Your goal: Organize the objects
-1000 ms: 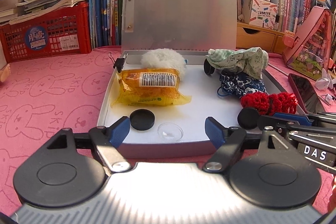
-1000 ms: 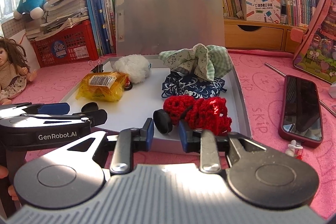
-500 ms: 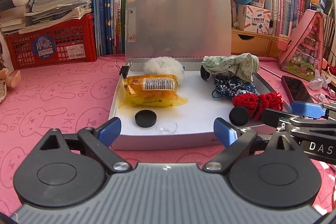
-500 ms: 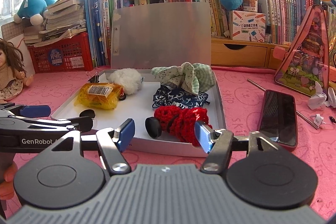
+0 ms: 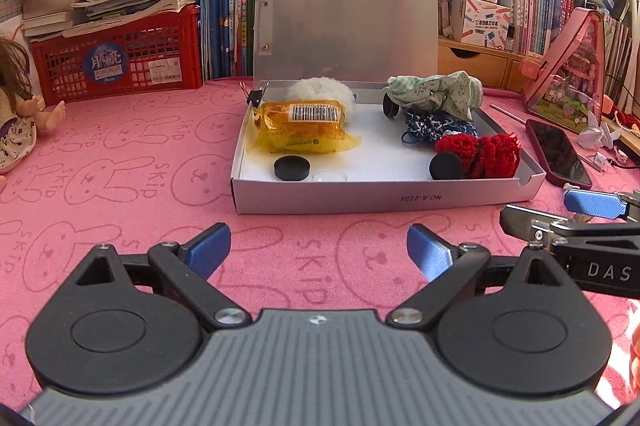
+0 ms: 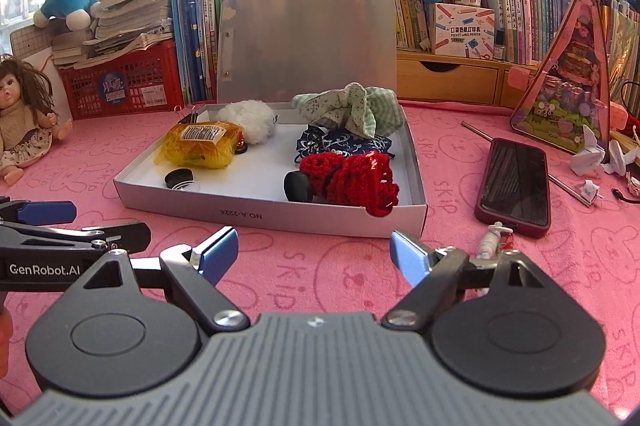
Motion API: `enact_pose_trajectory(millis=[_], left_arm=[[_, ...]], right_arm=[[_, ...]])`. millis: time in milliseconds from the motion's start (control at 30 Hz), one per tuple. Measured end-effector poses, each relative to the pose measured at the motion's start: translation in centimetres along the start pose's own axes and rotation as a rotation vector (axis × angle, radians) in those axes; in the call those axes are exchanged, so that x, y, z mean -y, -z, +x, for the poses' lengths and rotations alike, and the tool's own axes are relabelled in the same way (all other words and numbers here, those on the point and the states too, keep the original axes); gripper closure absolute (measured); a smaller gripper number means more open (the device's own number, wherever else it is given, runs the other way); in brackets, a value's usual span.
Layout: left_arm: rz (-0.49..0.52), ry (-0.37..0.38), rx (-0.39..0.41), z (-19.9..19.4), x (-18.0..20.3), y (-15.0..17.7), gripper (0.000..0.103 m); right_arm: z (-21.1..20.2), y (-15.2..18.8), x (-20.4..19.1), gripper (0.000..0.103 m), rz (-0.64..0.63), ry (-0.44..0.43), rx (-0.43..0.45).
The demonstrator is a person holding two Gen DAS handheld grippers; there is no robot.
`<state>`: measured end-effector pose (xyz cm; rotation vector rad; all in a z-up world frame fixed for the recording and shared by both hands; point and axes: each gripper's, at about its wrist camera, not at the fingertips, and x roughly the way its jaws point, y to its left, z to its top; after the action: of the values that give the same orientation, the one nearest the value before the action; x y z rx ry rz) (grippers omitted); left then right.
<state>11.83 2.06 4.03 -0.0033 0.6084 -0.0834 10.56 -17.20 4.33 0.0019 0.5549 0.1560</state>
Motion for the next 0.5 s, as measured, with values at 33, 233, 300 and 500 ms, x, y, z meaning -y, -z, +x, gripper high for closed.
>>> enact_pose_trajectory(millis=[33, 233, 300, 500], left_arm=[[0.000, -0.004, -0.006, -0.1, -0.1, 0.3, 0.006], [-0.022, -0.028, -0.073, -0.2, -1.0, 2.3, 0.006], [-0.020, -0.039, -0.090, 0.0, -1.1, 2.8, 0.006], [0.009, -0.065, -0.099, 0.2, -0.8, 3.6, 0.006]], right_arm=[[-0.1, 0.3, -0.1, 0.013, -0.004, 0.003, -0.005], [-0.1, 1.8, -0.5, 0.011, -0.008, 0.018, -0.041], [0.0, 2.2, -0.7, 0.010, -0.019, 0.035, -0.051], [0.8, 3.0, -0.9, 0.010, -0.037, 0.078, -0.088]])
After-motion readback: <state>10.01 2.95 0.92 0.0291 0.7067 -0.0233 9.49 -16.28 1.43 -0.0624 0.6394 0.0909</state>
